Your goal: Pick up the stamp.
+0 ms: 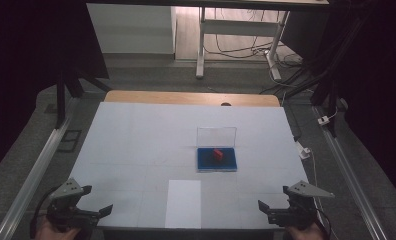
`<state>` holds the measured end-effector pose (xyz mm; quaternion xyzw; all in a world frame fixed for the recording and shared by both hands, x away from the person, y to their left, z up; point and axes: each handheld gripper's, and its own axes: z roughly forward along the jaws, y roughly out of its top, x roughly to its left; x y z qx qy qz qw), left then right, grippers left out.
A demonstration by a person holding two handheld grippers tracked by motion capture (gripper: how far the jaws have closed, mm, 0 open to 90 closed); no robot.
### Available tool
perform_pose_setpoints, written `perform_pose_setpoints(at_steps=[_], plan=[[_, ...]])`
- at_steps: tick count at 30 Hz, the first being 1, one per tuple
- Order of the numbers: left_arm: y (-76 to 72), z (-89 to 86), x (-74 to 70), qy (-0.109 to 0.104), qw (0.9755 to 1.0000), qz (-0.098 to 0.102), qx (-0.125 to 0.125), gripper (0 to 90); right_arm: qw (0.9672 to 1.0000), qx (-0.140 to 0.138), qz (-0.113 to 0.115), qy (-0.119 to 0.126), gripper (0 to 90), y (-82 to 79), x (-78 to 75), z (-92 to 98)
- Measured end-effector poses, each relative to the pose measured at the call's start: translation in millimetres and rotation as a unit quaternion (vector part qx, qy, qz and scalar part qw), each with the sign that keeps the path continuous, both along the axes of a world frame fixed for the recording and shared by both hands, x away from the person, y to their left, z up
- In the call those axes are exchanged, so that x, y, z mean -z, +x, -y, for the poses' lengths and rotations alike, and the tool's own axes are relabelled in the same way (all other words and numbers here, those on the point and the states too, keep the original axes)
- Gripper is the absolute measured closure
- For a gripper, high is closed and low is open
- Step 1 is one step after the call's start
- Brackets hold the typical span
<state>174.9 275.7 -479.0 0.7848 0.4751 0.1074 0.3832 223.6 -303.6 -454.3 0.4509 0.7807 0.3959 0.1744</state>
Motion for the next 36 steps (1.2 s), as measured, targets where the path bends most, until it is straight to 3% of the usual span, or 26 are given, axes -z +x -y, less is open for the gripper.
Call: perform_pose_setpoints(at_steps=[5,9,14,18,22,29,36], plan=[[-0.3,1.6,0.2,0.006,1.0,0.002,0.002,0.0,1.0,-0.007,-0.004,-0.001,0.0,0.7,0.1,-0.6],[-0.6,6.0,0.0,0.026,0.9996,0.005,0.007,0.0,0.9999,-0.015,-0.006,-0.003,0.0,1.2,0.2,-1.9],[-0.1,10.8,-1.4,0.029,0.9994,0.014,0.012,0.0,0.9998,-0.019,-0.011,-0.003,0.0,2.1,0.7,-2.6],[1.0,14.3,-1.1,0.039,0.999,0.009,0.019,0.0,0.9998,-0.017,-0.013,-0.004,0.0,2.3,0.9,-2.4],[2.0,12.3,-0.5,0.027,0.9995,0.004,0.019,0.0,0.9996,-0.022,-0.012,-0.008,0.0,2.1,1.2,-3.3],[2.8,11.8,0.0,0.026,0.9995,-0.002,0.018,0.0,0.9995,-0.028,-0.014,-0.006,0.0,1.9,0.6,-2.7],[1.6,9.6,-0.4,0.016,0.9997,0.004,0.018,0.0,0.9993,-0.035,-0.01,-0.009,0.0,1.4,-0.9,-6.7]])
